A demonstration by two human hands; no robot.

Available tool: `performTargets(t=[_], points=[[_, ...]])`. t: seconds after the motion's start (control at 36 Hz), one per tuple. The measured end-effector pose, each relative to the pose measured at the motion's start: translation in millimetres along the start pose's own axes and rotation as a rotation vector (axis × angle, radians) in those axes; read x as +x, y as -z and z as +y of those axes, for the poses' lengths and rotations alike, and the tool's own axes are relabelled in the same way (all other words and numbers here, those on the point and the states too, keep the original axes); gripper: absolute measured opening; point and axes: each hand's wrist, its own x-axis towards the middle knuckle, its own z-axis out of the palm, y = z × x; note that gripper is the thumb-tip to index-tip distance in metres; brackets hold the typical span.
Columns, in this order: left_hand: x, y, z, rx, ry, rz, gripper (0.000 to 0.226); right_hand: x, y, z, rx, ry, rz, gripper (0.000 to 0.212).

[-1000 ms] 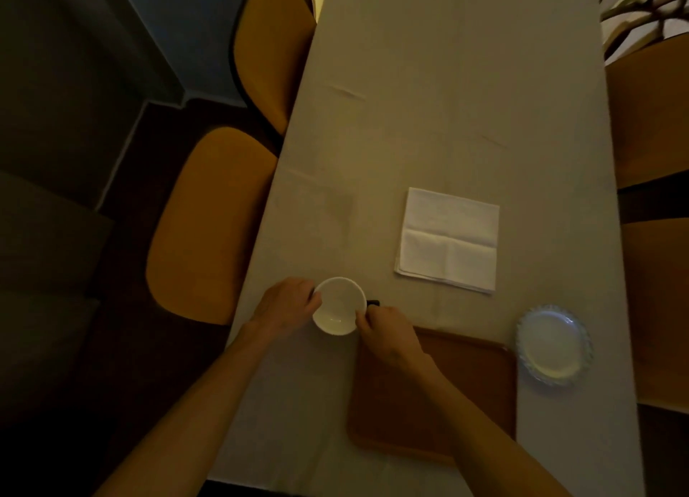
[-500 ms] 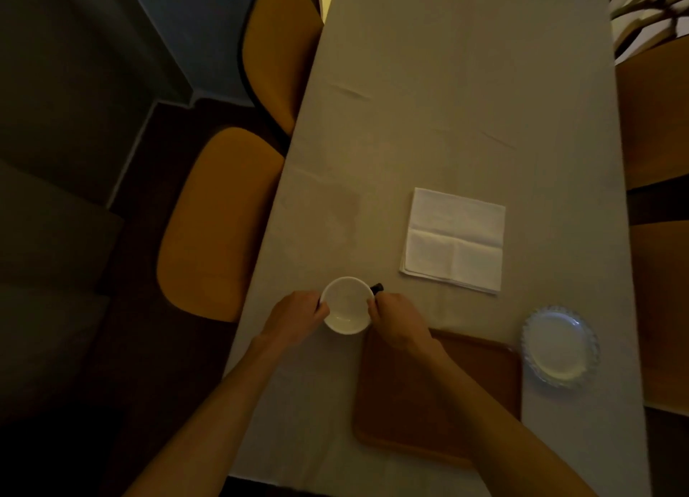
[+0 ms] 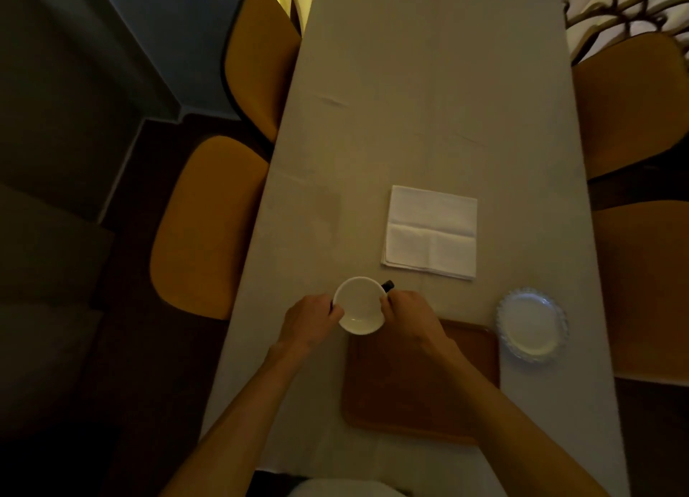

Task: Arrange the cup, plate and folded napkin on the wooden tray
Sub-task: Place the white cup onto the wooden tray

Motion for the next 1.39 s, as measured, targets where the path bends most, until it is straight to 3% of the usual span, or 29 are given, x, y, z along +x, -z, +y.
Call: performTargets(t=[0.44, 1.03, 1.19, 1.39], points=[[-32.9, -39.0, 32.7, -0.023, 0.079, -0.047, 0.026, -25.6, -12.5, 42.0, 0.029, -0.033, -0.008, 0.03], [-42.2, -67.7, 22.4, -0.106, 0.203, -0.121, 0.035, -20.9, -19.4, 44.1, -0.012, 0.026, -0.022, 0.028], [-38.7, -61.3, 16.2, -0.063, 0.17, -0.242, 0.028, -25.9, -16.5, 41.4, 0.079, 0.018, -0.033, 0.032], [-21.5, -40.7, 13.6, 0.058, 0.05, -0.184, 0.038, -42.6, -23.6, 54.8, 0.202, -0.047, -0.027, 0.036]])
